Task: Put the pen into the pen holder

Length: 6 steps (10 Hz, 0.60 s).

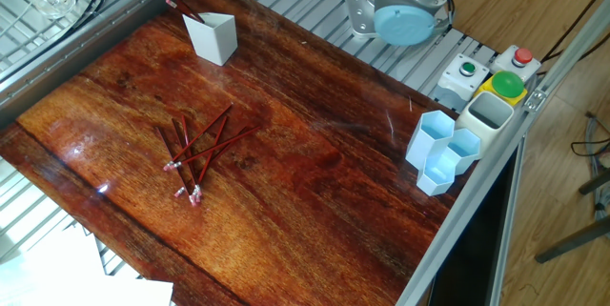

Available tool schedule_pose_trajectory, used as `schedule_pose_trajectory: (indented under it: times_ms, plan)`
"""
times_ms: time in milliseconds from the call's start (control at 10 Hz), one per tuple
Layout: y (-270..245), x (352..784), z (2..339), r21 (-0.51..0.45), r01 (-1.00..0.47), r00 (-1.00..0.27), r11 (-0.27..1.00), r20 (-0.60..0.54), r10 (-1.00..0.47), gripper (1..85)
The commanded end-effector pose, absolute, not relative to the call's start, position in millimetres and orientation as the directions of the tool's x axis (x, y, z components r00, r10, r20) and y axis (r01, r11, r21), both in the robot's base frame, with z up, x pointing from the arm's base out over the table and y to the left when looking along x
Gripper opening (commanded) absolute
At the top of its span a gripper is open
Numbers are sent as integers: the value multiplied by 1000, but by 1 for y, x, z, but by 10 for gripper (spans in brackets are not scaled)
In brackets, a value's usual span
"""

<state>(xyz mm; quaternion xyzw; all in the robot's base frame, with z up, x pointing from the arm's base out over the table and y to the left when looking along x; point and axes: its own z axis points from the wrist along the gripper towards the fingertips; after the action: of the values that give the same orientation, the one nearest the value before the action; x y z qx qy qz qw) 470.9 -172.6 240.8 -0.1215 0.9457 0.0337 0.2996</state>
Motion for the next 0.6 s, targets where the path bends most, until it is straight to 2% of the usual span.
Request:
schedule_pose_trajectory:
  times_ms: [0,400,500]
  plan:
    - [-176,472,241,3,-251,-778,968,-595,-200,10]
    - [-178,472,238,18,-237,-781,971,-598,-180,13]
    - [-175,469,237,29,-244,-786,969,-592,-180,83]
